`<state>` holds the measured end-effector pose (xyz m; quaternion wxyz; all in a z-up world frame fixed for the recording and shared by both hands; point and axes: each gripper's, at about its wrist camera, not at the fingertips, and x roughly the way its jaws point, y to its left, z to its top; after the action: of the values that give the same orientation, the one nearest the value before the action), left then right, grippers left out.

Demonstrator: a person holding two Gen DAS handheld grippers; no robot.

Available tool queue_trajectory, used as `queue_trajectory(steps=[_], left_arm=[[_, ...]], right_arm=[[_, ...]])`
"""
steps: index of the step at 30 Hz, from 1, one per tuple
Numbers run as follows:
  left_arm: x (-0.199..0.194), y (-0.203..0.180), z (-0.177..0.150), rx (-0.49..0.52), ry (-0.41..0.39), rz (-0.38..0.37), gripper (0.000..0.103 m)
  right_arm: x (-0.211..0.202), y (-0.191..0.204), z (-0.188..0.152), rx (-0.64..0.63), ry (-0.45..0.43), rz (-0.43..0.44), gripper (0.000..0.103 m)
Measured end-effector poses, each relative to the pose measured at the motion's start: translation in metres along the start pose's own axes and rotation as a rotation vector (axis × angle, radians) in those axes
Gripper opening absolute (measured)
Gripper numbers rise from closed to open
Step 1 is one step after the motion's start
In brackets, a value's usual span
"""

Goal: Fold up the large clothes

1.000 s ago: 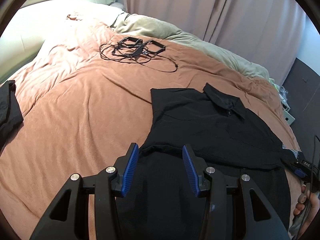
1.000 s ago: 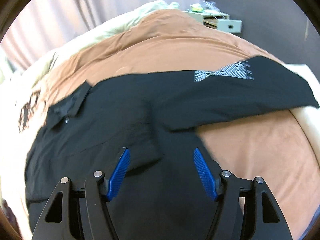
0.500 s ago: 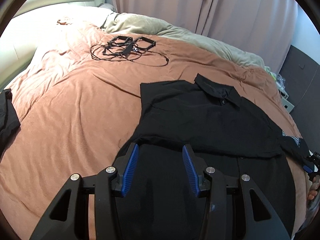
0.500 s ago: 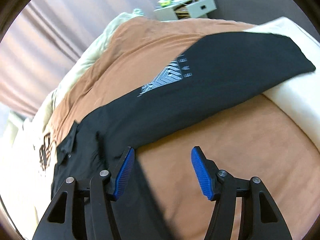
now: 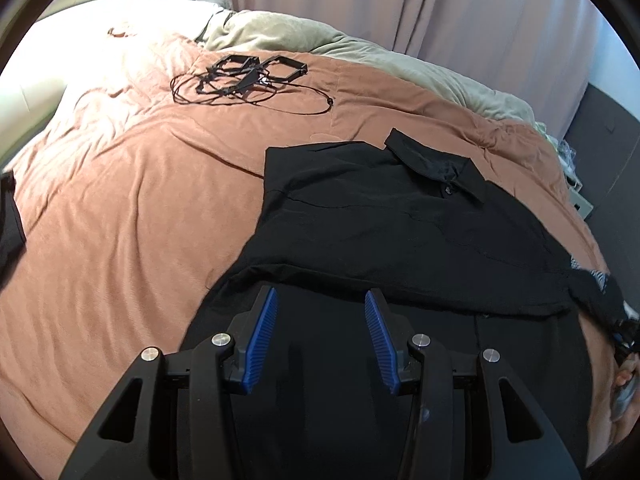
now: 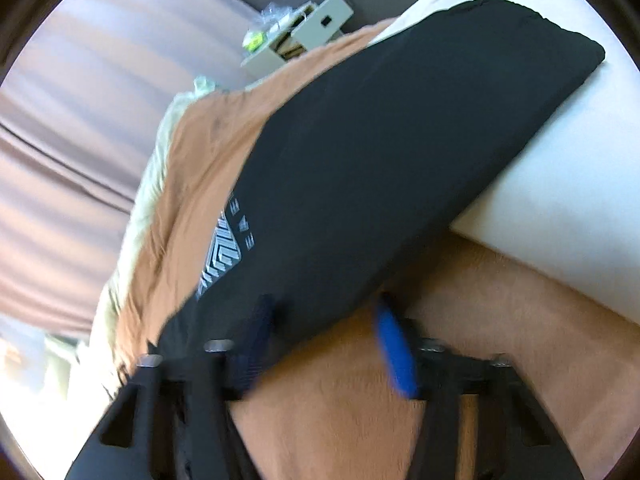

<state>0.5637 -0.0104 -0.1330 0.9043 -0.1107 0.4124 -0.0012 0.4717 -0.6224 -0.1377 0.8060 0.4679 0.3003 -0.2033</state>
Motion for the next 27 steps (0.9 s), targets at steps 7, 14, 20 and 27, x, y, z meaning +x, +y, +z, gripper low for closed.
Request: queue_trajectory(steps=[7,14,20,27], left_arm=[[-0.008,0.0,0.004,-0.03,-0.016,-0.03,0.047],[-0.016,0.01,0.008,-0.083,-0.035,-0.073,0.047],[-0.027,0.015,0.008,-0.054,-0.064,-0.07,0.048],[-0.035,0.04,0.012,-0.132,-0.089,-0.117,0.05]], right_arm=[[-0.037,0.045,-0.001,-0.092,-0.139,0.175,0.005],[-0.074,0.12,-0.036,-0.218,-0.187,0.337,0.005],[-0.08,0.168,-0.073,-0.288,-0.149,0.415,0.005],[-0.076,0.212,-0.124,-0.407,-0.07,0.409,0.005]])
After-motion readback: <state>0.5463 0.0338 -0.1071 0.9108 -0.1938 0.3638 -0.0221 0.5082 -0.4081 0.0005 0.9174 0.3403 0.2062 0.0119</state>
